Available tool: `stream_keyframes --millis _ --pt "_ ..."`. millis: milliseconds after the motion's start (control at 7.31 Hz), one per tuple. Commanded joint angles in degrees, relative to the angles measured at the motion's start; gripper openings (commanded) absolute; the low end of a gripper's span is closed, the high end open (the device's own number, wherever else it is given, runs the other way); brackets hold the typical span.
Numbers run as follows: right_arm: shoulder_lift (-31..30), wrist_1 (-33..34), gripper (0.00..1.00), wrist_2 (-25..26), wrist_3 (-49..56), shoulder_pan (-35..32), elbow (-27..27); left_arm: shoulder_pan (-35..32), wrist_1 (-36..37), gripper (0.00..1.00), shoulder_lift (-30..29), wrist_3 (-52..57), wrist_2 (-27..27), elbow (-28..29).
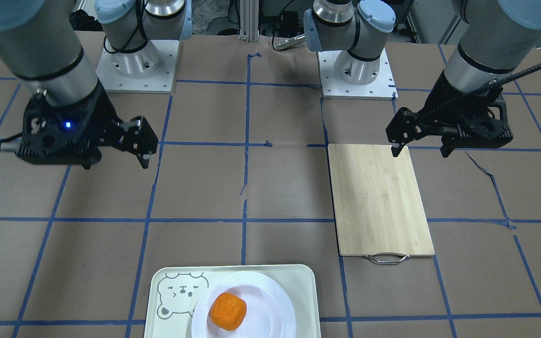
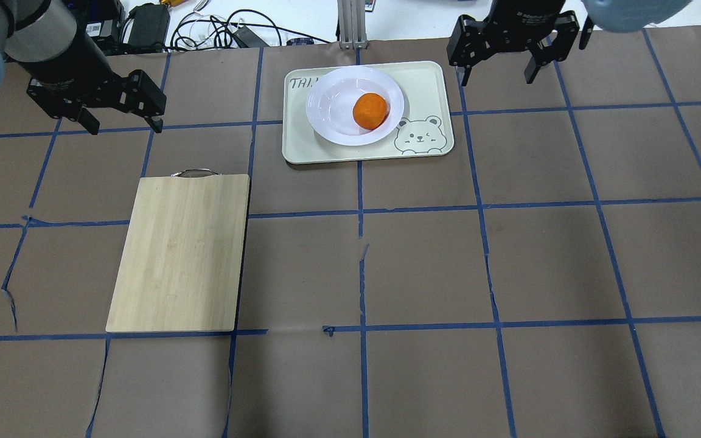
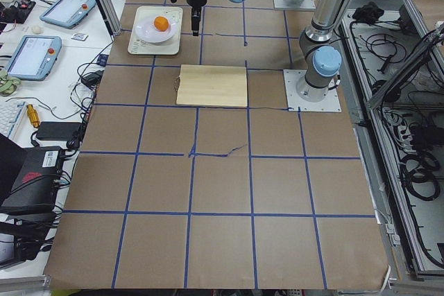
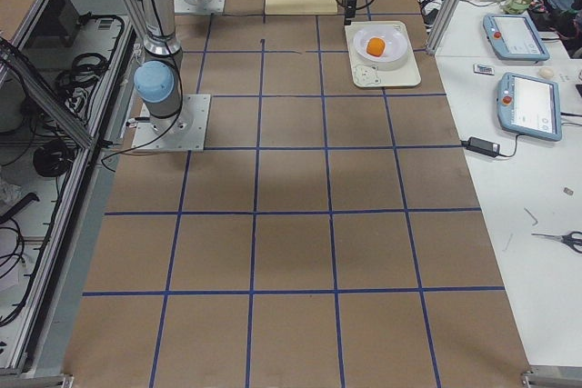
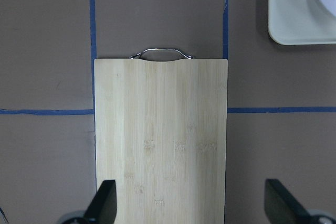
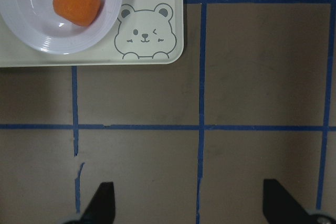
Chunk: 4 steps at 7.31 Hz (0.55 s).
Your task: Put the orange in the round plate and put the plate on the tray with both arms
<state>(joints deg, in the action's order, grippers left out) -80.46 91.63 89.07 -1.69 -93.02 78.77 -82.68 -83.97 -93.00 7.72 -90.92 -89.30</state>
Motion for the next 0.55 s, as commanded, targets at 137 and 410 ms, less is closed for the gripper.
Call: stream_keyframes --millis 137,410 --pt "-3.83 -0.49 1.00 2.33 0.99 -0.06 2.97 -0.38 -5.12 1.00 2.64 -0.07 0.13 0.61" --pt "-3.66 -0.31 1.00 2.60 0.55 0.03 3.32 -0.38 -5.24 1.00 3.00 -0.07 0.22 0.53"
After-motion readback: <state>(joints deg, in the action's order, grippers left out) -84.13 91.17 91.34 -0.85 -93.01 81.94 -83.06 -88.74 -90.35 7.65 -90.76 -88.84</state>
